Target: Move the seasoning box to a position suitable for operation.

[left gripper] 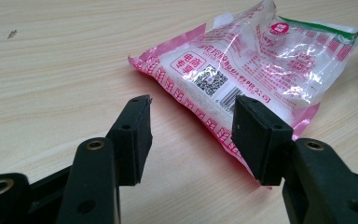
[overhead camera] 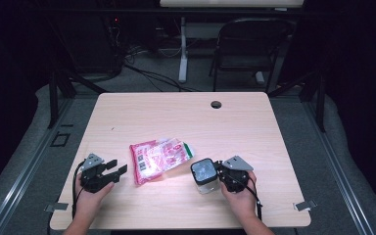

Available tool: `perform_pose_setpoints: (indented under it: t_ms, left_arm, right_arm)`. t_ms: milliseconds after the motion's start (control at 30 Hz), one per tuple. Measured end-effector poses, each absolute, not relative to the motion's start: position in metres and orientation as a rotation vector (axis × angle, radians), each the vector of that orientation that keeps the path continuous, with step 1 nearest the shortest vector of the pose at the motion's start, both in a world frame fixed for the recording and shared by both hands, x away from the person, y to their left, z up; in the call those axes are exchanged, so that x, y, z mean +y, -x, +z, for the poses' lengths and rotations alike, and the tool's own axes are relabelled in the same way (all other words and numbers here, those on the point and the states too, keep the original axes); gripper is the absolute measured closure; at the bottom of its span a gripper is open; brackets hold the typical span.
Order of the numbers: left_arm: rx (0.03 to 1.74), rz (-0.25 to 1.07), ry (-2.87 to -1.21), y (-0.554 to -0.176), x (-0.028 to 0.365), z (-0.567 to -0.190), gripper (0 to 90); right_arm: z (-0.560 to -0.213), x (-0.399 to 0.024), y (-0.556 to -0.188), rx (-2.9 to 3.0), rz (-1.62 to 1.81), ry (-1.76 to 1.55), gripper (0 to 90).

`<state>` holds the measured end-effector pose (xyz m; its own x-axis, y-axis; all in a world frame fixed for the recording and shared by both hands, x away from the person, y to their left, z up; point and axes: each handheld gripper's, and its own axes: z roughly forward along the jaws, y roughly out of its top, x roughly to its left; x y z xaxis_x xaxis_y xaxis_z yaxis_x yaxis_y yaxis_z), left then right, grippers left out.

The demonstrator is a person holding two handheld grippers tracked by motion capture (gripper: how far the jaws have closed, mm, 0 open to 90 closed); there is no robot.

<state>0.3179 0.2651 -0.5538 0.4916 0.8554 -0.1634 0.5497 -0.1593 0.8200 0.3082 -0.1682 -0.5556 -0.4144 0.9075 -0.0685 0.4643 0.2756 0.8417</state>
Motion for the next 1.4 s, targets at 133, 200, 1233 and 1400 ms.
perform_pose_setpoints:
  t_ms: [133,200,1233,1400]
  left_arm:
    - [1.173,0.429,-1.841,-0.318,0.265,-0.554,47.2]
    - [1.171,0.429,-1.839,-0.318,0.265,-0.554,47.2]
    - [1.174,0.433,-1.846,-0.318,0.264,-0.554,47.2]
    - [1.174,0.435,-1.847,-0.317,0.264,-0.554,47.1]
  right_arm:
    - [-0.557,-0.168,-0.306,1.990,1.035,-1.238,80.4]
    - [-0.556,-0.168,-0.304,2.002,1.027,-1.235,80.0]
    - [-0.560,-0.182,-0.289,2.200,0.992,-1.287,63.3]
    - [-0.558,-0.184,-0.283,2.202,0.999,-1.300,62.5]
